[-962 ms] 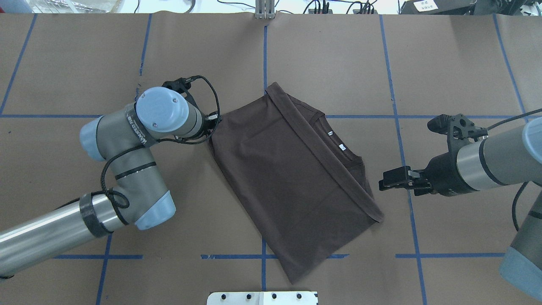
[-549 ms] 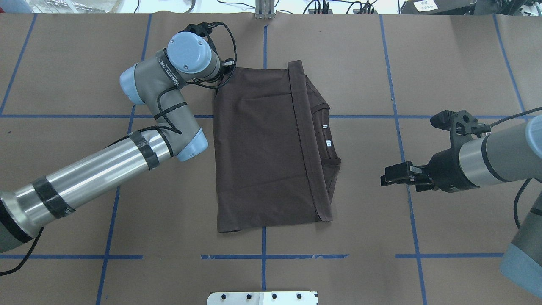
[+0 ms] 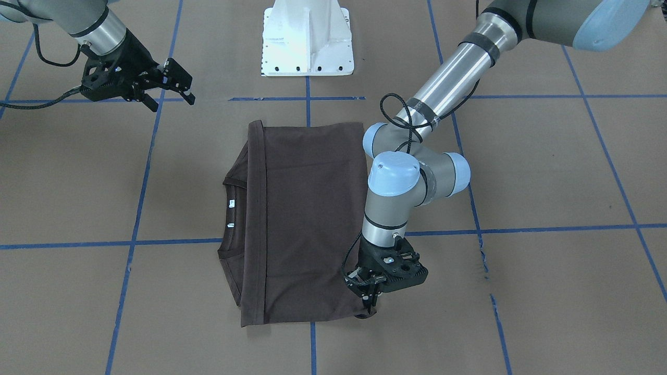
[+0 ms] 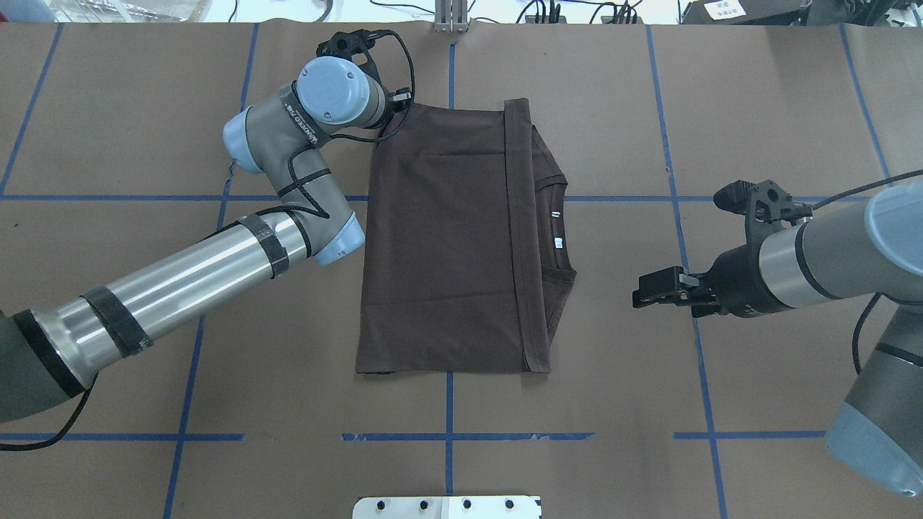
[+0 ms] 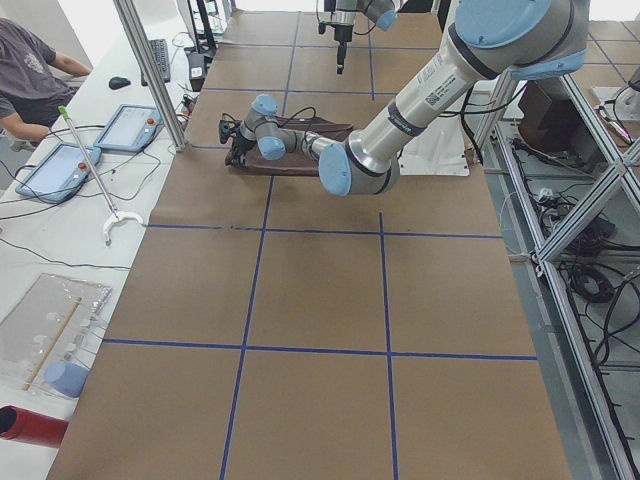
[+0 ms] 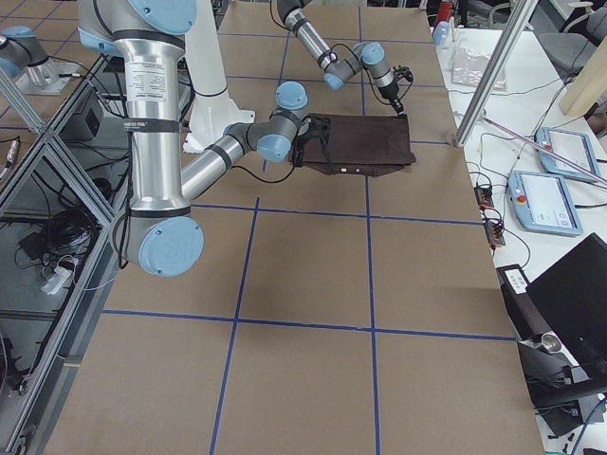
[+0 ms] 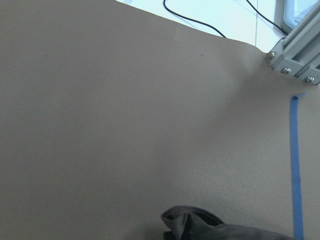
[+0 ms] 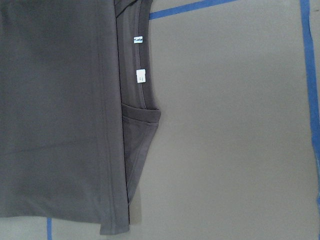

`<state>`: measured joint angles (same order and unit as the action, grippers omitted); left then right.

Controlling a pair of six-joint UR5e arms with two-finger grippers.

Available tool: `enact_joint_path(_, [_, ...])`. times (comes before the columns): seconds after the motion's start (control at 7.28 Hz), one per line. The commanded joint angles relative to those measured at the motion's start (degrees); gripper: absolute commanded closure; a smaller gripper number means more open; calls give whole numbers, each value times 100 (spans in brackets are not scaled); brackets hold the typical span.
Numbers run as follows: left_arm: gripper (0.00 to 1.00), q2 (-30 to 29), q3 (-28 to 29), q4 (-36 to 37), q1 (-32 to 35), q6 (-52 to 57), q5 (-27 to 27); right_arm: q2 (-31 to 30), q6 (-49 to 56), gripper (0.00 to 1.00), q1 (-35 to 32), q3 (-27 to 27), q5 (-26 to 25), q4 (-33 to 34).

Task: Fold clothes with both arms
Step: 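Move the right gripper to the shirt's side edge nearest it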

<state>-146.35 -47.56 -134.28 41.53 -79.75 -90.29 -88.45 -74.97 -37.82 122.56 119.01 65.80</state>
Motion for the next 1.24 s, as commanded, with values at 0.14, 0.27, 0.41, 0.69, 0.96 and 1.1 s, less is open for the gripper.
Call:
enact_joint_path(0.14, [0,62,-199,172,336,616,-93,291,17,0,21,-248,-88,274])
enact_joint_path(0.27, [0,246,-766,792,355,828,-530,589,96,0,160,-285,-289,859])
enact_joint_path(0.41, [0,770,-1825,1294,347,847,-647,1036,105,0,483,-303,-682,1639])
enact_joint_path(0.69, [0,1179,-3218,2314,251,847,-692,2422,123,0,994,-896,-1220,3134])
enact_joint_path(0.96, [0,1380,-4159,2949,67,777,-1078,3208,141,0,1302,-1950,-1372,3220])
enact_joint_path(1.1, [0,1521,-4382,2987,-48,768,-1079,3229,141,0,1400,-2129,-1354,3255])
